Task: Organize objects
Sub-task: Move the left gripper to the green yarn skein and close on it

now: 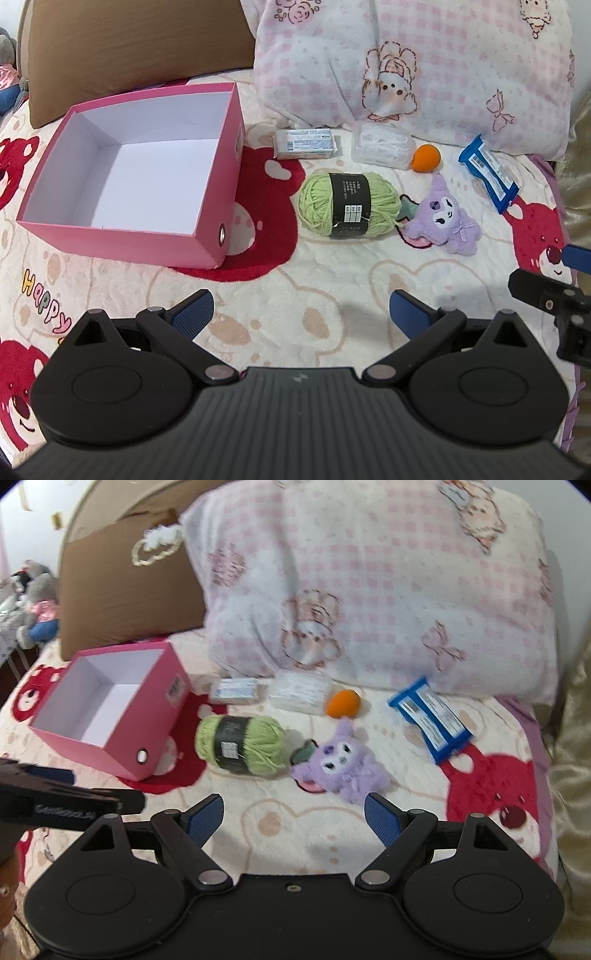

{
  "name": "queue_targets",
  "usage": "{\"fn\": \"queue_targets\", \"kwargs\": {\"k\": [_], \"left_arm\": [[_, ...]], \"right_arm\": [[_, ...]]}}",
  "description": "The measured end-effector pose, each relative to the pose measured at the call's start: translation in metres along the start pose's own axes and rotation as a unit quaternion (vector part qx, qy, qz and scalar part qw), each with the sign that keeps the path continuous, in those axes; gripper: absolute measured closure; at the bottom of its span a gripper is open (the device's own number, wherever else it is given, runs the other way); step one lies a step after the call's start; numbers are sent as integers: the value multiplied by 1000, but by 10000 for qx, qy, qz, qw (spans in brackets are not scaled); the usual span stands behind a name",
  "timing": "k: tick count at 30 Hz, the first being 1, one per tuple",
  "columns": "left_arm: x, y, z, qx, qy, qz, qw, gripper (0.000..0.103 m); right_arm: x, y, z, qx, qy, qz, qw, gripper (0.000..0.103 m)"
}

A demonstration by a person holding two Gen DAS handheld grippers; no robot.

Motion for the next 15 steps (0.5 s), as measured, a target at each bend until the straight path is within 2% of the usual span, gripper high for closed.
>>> {"fn": "queue_targets", "kwargs": {"k": [4, 8, 10, 15], "left_arm": [[3, -6, 14, -35, 19, -203, 9998, 3], [5, -20, 34, 173, -91, -304, 9993, 3], [9, -27, 41, 320, -169, -302, 9989, 4], [34, -33, 51, 276, -183, -412, 9986, 13]], "right_arm": [[4, 5, 8, -400, -331, 232, 9984, 17], [14, 11, 14, -559, -642, 742, 9936, 17], [23, 13, 18, -631, -768, 830, 9916, 17], [59, 11, 21, -716, -742, 1247, 9868, 17]]}}
Point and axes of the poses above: each gripper's, at about its wrist camera, not at the fingertips, and x roughly the way its jaws point, y to its left, z to its top, the point moved 7 cm from there along x, roughly the way its jaws point, and after that the axes turned 4 degrees about -x, right-handed, at the moved point
